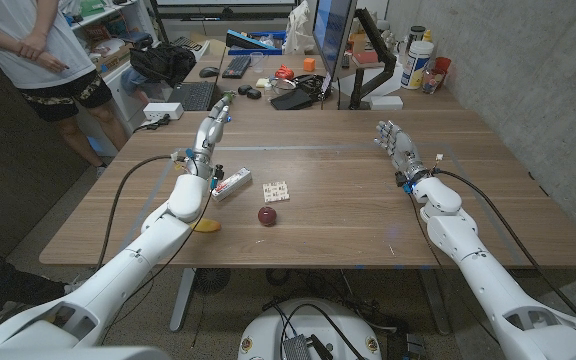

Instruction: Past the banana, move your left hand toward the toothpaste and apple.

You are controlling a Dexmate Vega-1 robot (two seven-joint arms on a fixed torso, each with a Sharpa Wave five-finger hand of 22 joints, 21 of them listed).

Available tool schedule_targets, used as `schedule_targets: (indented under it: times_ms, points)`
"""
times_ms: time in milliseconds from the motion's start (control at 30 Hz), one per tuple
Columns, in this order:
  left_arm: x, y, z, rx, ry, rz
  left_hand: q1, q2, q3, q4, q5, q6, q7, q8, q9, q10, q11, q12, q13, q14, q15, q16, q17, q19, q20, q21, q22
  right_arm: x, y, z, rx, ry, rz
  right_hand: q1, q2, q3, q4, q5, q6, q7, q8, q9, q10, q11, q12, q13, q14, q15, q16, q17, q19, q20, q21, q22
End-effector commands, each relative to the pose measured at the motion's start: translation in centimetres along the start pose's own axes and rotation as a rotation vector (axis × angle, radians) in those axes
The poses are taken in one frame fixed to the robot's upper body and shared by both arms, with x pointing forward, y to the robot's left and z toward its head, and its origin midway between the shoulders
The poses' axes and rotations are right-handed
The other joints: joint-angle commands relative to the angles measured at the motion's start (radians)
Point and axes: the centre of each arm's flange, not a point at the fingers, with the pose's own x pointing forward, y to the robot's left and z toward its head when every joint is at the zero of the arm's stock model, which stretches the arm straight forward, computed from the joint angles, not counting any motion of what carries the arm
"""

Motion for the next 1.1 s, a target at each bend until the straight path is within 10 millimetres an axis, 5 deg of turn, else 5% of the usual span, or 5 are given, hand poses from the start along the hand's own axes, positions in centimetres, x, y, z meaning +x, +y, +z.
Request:
schedule_targets:
  times_ms: [33, 1100]
  points:
    - [0.0, 0.2, 0.5, 0.059, -0.041, 0.021, 0.014, 0.023, 0.009, 0.0, 0.0, 0.013, -0.007, -0.001, 0.005, 0.005, -0.001, 0.002, 0.003, 0.01, -0.013, -0.001, 0.003, 0.003, -0.018, -0.003, 0.004, 0.3, 0.4, -0.1, -0.004, 0.0, 0.003, -0.007, 0.08, 0.006, 0.001, 0.001, 0.014, -0.002, 0.004, 0.004, 0.006, -0.004, 0.003, 0.003, 0.013, -0.02, 0.006, 0.004, -0.003, -0.088, -0.003, 0.002]
    - [-0.2, 0.2, 2.8, 0.284, -0.134, 0.06, 0.039, 0.007, 0.03, -0.019, -0.001, 0.082, -0.044, 0.012, 0.005, 0.044, -0.016, 0.009, 0.003, 0.05, -0.034, 0.002, -0.002, 0.016, -0.012, -0.01, 0.003, 0.6, 1.1, -0.2, -0.01, -0.009, 0.009, -0.012, 0.079, 0.007, 0.001, 0.001, 0.017, -0.003, 0.004, 0.004, 0.01, -0.007, 0.003, 0.003, 0.015, -0.02, 0.006, 0.003, -0.004, -0.088, -0.006, 0.002]
